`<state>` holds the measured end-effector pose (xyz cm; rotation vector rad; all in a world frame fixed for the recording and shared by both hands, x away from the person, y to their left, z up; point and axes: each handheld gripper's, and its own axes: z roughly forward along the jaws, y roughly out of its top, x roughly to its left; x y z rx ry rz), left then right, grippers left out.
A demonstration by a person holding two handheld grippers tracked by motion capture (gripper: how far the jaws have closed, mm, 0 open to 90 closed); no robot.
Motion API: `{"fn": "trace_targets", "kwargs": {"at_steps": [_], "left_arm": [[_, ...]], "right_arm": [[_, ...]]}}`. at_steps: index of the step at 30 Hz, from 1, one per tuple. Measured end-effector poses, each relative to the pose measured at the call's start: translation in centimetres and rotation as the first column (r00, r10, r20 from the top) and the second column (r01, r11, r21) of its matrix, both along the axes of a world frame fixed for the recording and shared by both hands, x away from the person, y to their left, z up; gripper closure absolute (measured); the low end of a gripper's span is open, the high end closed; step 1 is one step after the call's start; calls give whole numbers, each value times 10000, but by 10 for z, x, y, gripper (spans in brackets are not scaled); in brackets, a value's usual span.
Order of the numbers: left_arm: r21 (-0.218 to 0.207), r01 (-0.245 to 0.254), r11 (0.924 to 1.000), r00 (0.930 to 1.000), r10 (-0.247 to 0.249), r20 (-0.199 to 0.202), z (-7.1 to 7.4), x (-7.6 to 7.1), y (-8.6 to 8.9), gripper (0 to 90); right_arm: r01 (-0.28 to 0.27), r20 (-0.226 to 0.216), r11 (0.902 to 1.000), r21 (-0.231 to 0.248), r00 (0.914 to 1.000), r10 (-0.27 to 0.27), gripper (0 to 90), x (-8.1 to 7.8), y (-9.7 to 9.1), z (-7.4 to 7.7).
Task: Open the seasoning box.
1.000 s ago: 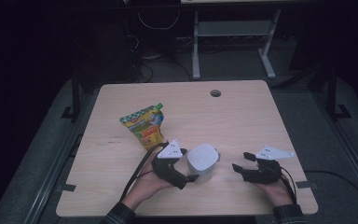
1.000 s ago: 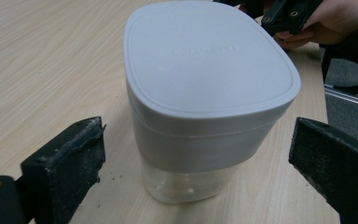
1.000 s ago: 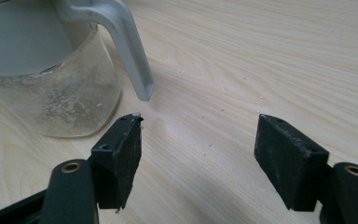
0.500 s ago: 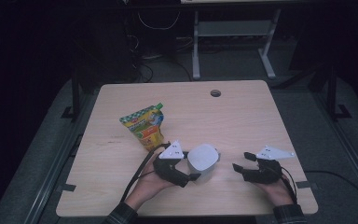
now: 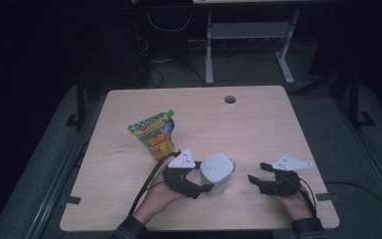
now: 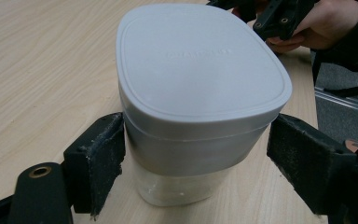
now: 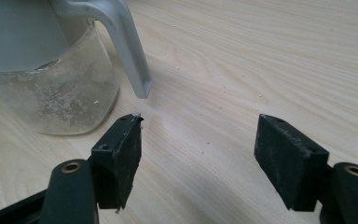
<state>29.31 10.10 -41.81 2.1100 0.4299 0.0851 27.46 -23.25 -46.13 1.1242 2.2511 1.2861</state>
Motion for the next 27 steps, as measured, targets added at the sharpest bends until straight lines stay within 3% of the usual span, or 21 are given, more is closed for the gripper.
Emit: {"fn": "trace_targets", "kwargs": {"at_steps": [27], "left_arm": [[-220,-35,9998,9999,37,113,7,-1,2,212]], "right_arm": [[-21,7,10000,-65,10000,21,313,0,0,-1]]}}
